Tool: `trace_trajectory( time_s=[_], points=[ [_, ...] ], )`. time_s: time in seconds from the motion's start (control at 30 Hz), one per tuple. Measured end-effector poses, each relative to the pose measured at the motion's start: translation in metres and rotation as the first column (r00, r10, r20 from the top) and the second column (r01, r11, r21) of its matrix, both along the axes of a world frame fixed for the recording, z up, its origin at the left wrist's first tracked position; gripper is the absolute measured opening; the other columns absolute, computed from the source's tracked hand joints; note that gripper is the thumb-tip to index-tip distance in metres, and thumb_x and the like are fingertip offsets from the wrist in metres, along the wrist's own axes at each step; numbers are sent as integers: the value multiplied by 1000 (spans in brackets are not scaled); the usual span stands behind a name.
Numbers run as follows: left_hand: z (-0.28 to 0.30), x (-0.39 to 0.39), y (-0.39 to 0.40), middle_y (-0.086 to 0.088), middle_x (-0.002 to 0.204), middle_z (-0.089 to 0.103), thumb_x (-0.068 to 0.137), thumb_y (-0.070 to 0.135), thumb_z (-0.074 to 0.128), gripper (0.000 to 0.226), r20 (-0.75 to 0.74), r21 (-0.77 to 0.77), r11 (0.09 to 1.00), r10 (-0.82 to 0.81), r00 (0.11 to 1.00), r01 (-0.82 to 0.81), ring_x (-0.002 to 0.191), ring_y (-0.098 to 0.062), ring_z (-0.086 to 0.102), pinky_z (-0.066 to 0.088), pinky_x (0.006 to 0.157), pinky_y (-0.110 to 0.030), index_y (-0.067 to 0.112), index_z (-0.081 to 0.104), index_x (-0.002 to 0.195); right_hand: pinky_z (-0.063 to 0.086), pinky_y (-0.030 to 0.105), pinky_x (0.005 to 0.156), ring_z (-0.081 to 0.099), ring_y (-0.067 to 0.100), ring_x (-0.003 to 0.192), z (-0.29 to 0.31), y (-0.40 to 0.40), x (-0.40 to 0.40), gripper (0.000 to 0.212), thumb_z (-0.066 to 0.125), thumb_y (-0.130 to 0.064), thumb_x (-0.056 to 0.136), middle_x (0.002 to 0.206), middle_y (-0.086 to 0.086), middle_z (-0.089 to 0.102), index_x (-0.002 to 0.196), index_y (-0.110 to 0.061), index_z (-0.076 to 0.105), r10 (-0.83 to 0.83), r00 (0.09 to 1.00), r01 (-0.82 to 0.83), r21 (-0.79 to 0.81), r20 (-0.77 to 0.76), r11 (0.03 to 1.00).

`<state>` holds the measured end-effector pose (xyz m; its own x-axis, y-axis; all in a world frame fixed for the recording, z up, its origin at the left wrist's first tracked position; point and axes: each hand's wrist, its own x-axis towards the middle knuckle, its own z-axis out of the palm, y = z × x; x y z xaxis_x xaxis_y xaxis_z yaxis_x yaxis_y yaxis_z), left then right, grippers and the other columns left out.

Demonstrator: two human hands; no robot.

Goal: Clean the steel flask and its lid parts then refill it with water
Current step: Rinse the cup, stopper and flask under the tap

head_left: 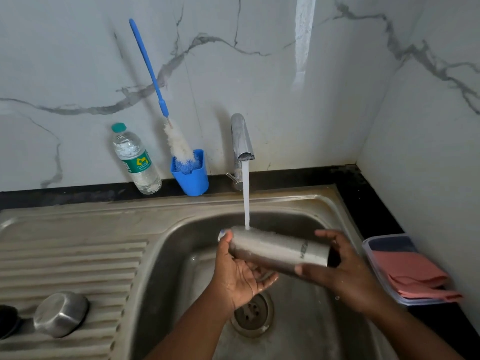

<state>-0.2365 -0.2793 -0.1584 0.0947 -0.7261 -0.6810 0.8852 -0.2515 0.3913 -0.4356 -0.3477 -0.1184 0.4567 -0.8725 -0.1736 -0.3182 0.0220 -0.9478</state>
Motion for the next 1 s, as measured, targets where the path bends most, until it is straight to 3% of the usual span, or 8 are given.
trace_trajectory(
  time_s=[0.2,0.4,0.53,0.6,0.73,0.83,0.93,1.0],
  points=[
    [-5,-11,-11,-22,107,70,80,79,45,93,-10,128,986,-108,994,108,94,-36,68,56,68,-36,-4,61,120,57,29,74,64,8,89,51,-27,45,85,87,-31,62,107,-9,63,127,-42,33,49,988,-86,-256,-148,963],
    [-1,7,-12,-15,131,49,90,73,39,68,316,406,911,-220,923,78,111,-33,53,53,71,-46,15,46,125,53,35,83,59,18,98,59,-32,112,115,85,-49,53,112,-2,57,140,-41,11,109,952,-209,-351,-285,913],
    [0,22,-4,-1,81,66,94,32,46,24,693,67,993,23,721,-96,82,-16,61,46,63,-23,13,58,86,50,36,93,53,21,112,45,-26,138,125,88,-53,48,129,2,50,141,-46,4,134,957,-210,-297,-256,931],
    [4,26,5,3,77,73,88,20,54,11,750,-140,990,126,649,-29,77,-5,67,49,64,-14,15,63,93,47,38,98,50,23,119,40,-25,144,132,89,-55,44,136,4,47,143,-47,1,119,968,-178,-268,-222,947],
    [13,31,6,7,95,72,83,-8,69,45,923,-98,967,-1,384,237,84,7,67,50,65,-11,21,50,112,47,38,99,50,21,120,37,-19,148,137,89,-57,45,134,2,48,147,-42,0,96,975,-144,-239,-199,960],
    [20,35,-11,12,90,66,83,12,74,36,992,16,975,-43,115,220,98,-4,66,44,73,-3,26,51,108,42,30,97,43,17,121,41,-1,138,107,77,-64,61,126,-5,48,147,-33,20,103,942,-215,-340,-319,916],
    [25,33,-11,17,105,67,76,52,65,49,981,-39,981,1,195,190,102,-1,64,51,82,-15,30,55,118,20,36,114,13,21,143,46,14,123,95,48,-76,78,158,1,19,152,-27,16,92,824,-407,-472,-559,782],
    [23,30,-8,17,112,67,71,50,70,63,973,-69,981,27,229,181,102,8,62,50,79,-10,29,53,127,2,41,117,-8,23,148,45,17,111,97,30,-83,78,162,0,-9,154,-30,0,112,738,-500,-427,-665,754]
  ],
)
